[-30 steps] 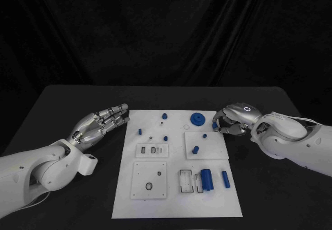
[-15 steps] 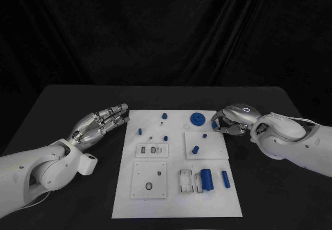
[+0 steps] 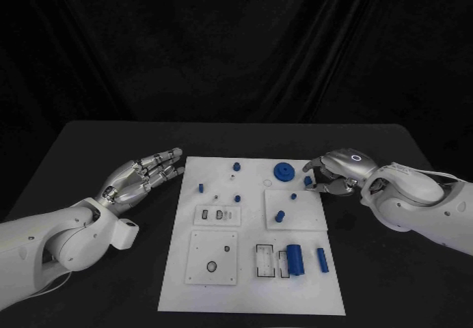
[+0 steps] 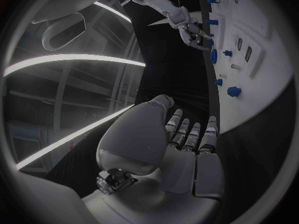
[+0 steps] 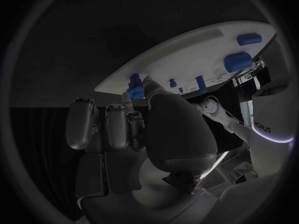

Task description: Assemble the parts on the task board

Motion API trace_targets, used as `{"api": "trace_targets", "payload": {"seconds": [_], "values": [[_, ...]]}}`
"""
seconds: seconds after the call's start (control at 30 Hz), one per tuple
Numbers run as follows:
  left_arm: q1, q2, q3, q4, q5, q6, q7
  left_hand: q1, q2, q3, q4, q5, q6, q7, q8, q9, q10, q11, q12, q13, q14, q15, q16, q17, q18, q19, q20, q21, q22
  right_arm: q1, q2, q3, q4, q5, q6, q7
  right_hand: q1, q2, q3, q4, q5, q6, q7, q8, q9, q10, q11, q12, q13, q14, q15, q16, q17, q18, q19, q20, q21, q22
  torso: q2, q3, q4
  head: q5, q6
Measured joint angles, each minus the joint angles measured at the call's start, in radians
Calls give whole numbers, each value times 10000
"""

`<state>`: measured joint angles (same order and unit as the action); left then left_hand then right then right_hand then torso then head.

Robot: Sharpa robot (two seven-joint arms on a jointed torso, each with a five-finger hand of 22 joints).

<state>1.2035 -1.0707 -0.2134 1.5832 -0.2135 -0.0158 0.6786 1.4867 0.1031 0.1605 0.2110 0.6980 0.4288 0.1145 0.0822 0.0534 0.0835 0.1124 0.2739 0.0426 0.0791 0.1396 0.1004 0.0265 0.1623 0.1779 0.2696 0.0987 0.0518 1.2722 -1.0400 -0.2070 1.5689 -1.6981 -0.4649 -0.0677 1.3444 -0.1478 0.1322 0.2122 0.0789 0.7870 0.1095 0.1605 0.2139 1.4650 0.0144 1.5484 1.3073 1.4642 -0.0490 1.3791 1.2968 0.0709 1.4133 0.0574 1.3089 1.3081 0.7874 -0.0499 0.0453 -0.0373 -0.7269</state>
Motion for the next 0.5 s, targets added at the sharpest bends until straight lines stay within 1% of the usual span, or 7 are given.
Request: {"api": "trace_targets", "payload": {"seconds": [0.1,0.23,0.3,0.37,0.4,0.47,0.5], "values": [[0,-14,0,8,0,0,0,0,0,0,0,0,0,0,0,0,0,0,0,0,0,0,0,0,-1,37,36,0,0,139,-241,-22,403,-9,-65,0,-135,-212,-107,281,-193,-30,30,0,-37,0,0,0,5,0,0,-29,0,-1,0,0,0,0,0,1,-1,12,4],[0,-24,0,16,0,-2,0,0,0,0,0,0,0,0,0,0,0,0,0,0,0,0,0,0,-1,37,36,0,-1,475,-510,-18,950,-12,-112,-5,-208,-286,-275,697,-257,-30,30,0,-82,0,0,0,8,0,0,-29,10,-2,0,0,0,-1,2,1,-3,19,-4],[0,-25,0,21,0,-2,0,0,0,0,0,0,0,0,0,0,0,0,3,0,0,0,0,0,0,36,36,0,-1,700,-630,-18,1230,21,-125,-11,-261,-339,-315,762,-257,-30,30,41,-84,0,0,0,7,0,0,-29,10,-2,0,0,0,-1,3,1,-3,19,-8],[0,-24,0,26,0,-3,0,0,0,0,0,0,0,0,0,0,0,0,39,0,0,0,0,0,-1,36,36,0,-2,873,-675,-12,1390,98,-139,-13,-262,-339,-315,763,-257,-30,30,42,-98,0,0,0,7,0,0,-29,26,-2,0,0,0,-1,3,1,-4,19,-8],[0,-22,0,26,0,-3,0,0,0,0,0,0,0,0,0,0,0,0,39,0,0,0,0,0,-1,36,36,0,-2,966,-677,-6,1462,168,-150,-13,-291,-299,-293,779,-257,-30,30,70,-98,0,0,0,7,0,0,-29,49,-1,0,0,0,-1,3,-1,-3,14,-8],[0,-18,0,26,0,-3,0,0,0,0,0,0,0,0,0,0,0,0,39,0,0,0,0,0,-1,37,36,0,-2,1061,-655,-4,1513,286,-163,-13,-251,-82,-155,743,-103,11,70,138,-104,0,0,0,6,0,0,-29,84,-2,0,0,0,-1,3,-4,-3,4,5],[-1,-16,-1,26,0,-4,0,0,0,0,0,0,0,0,0,0,0,0,39,0,0,0,0,-1,-1,36,36,0,-2,1114,-614,-7,1512,372,-167,-13,-110,57,-57,671,311,73,74,178,-130,0,0,0,6,0,0,-29,93,-3,0,0,0,-2,3,-9,-2,-5,18]]}}
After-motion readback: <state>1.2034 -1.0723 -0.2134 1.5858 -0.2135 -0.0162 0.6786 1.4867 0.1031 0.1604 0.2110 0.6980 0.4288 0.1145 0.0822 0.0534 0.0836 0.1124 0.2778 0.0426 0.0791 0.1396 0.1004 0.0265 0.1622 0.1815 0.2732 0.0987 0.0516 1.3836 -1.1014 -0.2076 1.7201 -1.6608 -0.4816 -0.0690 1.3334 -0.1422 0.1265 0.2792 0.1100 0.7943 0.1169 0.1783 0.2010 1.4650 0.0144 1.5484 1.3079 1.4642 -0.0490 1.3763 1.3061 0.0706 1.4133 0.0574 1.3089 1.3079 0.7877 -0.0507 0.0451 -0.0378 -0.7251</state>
